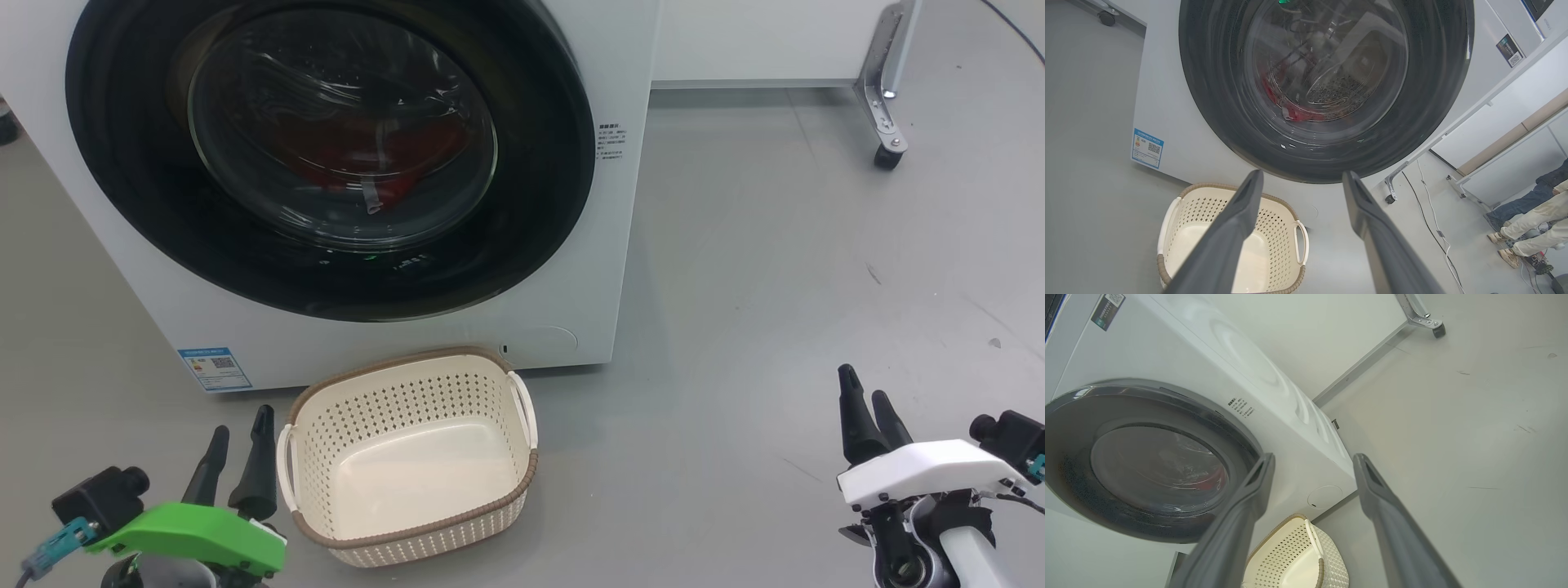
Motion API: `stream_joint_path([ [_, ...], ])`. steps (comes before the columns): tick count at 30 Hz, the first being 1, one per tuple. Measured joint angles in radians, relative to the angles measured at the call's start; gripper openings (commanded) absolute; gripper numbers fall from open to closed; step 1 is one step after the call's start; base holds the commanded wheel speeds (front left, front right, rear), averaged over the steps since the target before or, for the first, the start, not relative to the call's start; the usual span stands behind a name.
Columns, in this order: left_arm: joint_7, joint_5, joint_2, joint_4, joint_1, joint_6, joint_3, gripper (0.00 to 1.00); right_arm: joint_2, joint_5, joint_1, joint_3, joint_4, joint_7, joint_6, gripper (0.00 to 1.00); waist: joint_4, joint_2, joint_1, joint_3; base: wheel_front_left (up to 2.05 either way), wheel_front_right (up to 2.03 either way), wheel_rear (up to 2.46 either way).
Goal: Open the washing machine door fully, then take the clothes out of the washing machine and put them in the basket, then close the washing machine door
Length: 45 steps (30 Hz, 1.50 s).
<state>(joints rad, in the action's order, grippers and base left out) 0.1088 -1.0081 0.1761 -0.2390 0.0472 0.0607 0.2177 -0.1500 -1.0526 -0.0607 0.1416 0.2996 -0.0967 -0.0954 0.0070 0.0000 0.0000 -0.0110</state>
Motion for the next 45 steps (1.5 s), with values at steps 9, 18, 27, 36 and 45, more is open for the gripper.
stream_joint_path([
  [9, 0.029, 0.142, 0.003, 0.016, 0.0, -0.035, 0.045, 1.0, -0.006, 0.163, -0.011, 0.053, -0.002, -0.025, 0.03, 1.0, 0.002, 0.0, 0.0, -0.007, 0.0, 0.0, 0.0],
  [18, 0.057, 0.248, 0.004, 0.007, -0.001, -0.057, 0.077, 1.0, -0.005, 0.291, -0.011, 0.103, 0.002, -0.057, 0.055, 1.0, 0.005, 0.0, 0.0, -0.011, 0.0, 0.0, 0.0],
  [27, 0.081, 0.337, 0.002, -0.012, -0.001, -0.086, 0.101, 1.0, 0.001, 0.398, -0.011, 0.141, 0.015, -0.085, 0.064, 1.0, 0.007, 0.0, 0.0, -0.014, 0.0, 0.0, 0.0],
  [36, 0.11, 0.43, 0.0, -0.035, -0.002, -0.106, 0.115, 1.0, 0.013, 0.5, -0.011, 0.16, 0.03, -0.114, 0.08, 1.0, 0.009, 0.0, 0.0, -0.013, 0.0, 0.0, 0.0],
  [45, 0.132, 0.517, 0.0, -0.054, -0.002, -0.125, 0.138, 1.0, 0.02, 0.593, -0.011, 0.175, 0.045, -0.141, 0.089, 1.0, 0.01, 0.0, 0.0, -0.011, 0.0, 0.0, 0.0],
])
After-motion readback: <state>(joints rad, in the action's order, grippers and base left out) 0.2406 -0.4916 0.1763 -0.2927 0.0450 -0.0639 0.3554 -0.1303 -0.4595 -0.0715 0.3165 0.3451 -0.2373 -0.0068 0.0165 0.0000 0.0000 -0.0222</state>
